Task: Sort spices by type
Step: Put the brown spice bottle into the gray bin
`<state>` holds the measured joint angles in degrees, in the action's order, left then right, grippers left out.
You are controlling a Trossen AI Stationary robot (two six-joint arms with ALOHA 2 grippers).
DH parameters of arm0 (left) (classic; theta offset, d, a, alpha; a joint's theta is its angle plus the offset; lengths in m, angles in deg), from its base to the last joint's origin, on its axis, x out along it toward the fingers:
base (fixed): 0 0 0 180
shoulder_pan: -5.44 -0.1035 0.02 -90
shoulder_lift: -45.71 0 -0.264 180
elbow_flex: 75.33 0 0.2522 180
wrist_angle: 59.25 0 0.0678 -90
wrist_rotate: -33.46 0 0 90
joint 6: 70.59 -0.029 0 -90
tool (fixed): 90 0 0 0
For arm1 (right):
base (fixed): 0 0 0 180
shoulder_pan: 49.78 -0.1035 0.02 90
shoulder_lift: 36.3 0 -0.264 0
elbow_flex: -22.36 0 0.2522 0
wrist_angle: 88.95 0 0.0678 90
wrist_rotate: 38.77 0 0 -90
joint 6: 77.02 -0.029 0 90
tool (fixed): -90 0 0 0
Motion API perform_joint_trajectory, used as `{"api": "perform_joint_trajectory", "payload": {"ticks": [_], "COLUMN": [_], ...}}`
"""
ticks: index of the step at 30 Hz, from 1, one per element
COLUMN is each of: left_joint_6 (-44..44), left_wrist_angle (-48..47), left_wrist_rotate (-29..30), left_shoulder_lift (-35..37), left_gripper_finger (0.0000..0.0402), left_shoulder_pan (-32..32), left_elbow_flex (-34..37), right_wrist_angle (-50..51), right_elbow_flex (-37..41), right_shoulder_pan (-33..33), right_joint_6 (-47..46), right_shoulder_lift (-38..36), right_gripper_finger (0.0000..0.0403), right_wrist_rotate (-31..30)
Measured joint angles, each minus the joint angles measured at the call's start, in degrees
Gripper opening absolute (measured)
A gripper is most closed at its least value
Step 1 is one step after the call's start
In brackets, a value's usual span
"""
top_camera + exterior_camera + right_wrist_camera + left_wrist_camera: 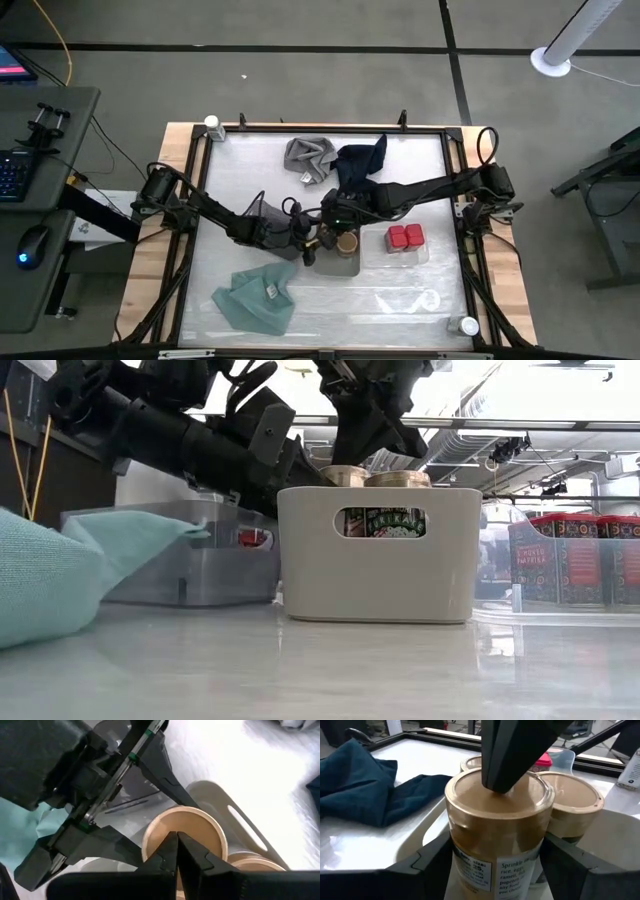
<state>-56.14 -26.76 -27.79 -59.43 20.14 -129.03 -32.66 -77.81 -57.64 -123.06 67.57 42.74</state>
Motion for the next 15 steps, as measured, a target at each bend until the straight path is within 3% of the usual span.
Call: {"api": "perform_joint_trajectory", "payload": {"ticks": [15], "left_joint_6": [-0.23], "left_wrist_angle": [-0.25], "left_wrist_rotate": [0.04], "left_shoulder_lift": [0.07], "left_gripper_finger": [0.0261], "left_shoulder_pan": [0.02], "left_elbow_flex": [0.01], "right_wrist_angle": [0.63], "right_elbow_flex": [-0.04], "right_shoulder_pan": [0.00], "right_joint_6": [1.03], "right_shoulder_lift": [0.00], "right_gripper_finger": [0.0000], "right_wrist_rotate": [0.18]}}
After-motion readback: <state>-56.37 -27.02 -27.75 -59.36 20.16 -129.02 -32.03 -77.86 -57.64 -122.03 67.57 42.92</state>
